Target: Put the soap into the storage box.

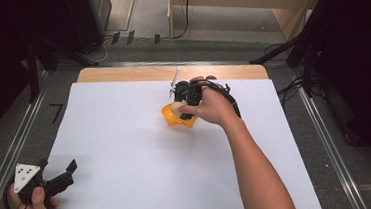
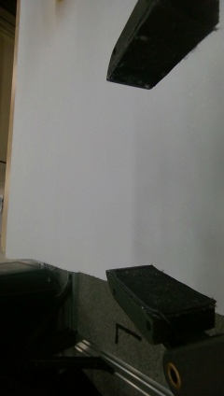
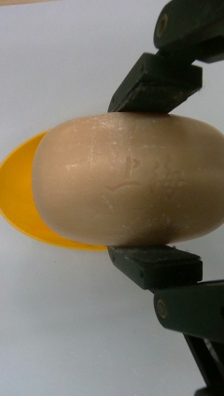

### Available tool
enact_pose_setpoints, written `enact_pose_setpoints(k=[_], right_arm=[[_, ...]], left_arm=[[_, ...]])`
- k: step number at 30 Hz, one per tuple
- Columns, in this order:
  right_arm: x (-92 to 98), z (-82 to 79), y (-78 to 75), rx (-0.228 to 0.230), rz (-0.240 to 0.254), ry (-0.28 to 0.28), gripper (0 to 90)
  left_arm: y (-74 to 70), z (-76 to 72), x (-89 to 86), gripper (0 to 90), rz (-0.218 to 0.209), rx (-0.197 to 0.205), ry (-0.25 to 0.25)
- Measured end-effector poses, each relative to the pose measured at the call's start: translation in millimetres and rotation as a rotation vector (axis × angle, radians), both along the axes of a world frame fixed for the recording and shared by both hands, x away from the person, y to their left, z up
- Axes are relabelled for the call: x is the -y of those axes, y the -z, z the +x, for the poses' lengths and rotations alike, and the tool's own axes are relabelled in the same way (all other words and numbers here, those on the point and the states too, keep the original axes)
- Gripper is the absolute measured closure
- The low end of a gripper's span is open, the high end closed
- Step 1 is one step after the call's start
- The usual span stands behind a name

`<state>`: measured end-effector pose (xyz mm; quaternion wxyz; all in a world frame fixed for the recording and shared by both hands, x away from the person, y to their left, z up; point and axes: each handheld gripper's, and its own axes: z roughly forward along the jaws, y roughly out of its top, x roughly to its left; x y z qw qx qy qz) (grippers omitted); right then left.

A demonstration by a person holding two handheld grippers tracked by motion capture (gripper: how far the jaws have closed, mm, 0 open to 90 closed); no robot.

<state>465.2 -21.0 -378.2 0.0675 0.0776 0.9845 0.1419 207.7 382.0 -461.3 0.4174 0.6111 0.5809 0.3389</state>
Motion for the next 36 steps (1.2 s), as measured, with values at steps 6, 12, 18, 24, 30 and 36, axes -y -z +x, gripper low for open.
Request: enact_pose_setpoints(k=[6,12,18,24,30,36], right_arm=[[-1.2,6.6,4.9,-0.019,0.006,0.012,32.7],[-0.9,8.0,7.9,-0.029,-0.005,0.019,32.7],[-2.9,8.9,10.1,-0.022,-0.008,0.007,32.6],[-3.7,9.2,12.3,-0.033,-0.017,0.006,32.6],[-3.2,9.6,10.4,-0.05,0.013,0.032,28.9],[-0.9,3.1,2.1,-0.027,0.025,0.054,26.6]], left_arm=[[0.1,0.1,0.1,6.9,-0.006,0.004,-0.003],[0.1,0.1,0.2,6.9,-0.005,0.004,-0.003],[0.1,0.0,0.1,6.9,-0.004,0.003,-0.002],[0.1,-0.1,0.1,6.9,-0.006,0.004,-0.003],[0.1,1.0,0.0,6.9,-0.005,-0.006,0.002],[0.0,0.4,-0.5,6.9,-0.012,-0.004,0.002]])
